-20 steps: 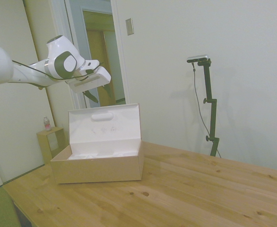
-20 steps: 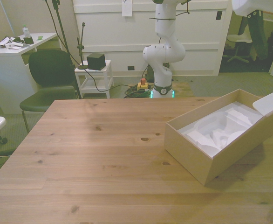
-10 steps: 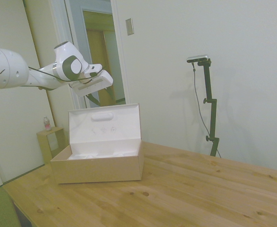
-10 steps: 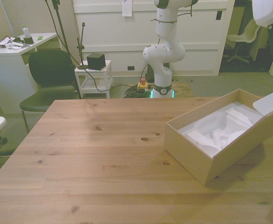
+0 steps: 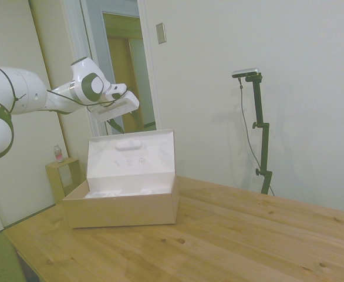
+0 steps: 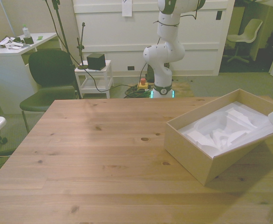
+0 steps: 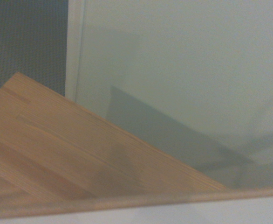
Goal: Close the box
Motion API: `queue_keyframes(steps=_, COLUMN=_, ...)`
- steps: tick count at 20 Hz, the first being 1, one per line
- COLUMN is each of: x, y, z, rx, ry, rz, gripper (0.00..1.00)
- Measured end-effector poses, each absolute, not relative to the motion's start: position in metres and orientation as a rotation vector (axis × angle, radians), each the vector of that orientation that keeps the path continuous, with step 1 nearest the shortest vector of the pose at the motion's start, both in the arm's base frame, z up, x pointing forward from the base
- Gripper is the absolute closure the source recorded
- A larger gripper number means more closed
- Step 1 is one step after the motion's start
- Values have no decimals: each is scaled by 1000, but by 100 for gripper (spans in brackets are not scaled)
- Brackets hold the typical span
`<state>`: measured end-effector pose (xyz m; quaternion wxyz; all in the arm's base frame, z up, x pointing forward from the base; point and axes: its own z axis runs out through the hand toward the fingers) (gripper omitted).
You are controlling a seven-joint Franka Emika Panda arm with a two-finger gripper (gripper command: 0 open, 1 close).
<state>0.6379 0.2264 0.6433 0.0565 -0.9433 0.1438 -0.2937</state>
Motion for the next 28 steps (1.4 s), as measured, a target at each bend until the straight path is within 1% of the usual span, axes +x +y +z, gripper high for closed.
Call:
queue_keyframes(steps=2, x=635, y=231, z=654, rx=-2853, ry=428, rz=-901, gripper=0)
queue_keyframes(steps=5, x=640, y=233, z=655, rx=-2852, ry=432, rz=-899, gripper=0)
queue_keyframes(steps=18, x=698, y=239, z=615, rx=-2882, ry=483, rz=-860, gripper=0)
queue_keyframes(steps=24, x=694, y=243, z=612, rx=-2926, ry=537, rz=-778, gripper=0)
queue_keyframes(steps=28, x=683, y=238, z=623, rx=-2938, ry=631, rz=-741, gripper=0)
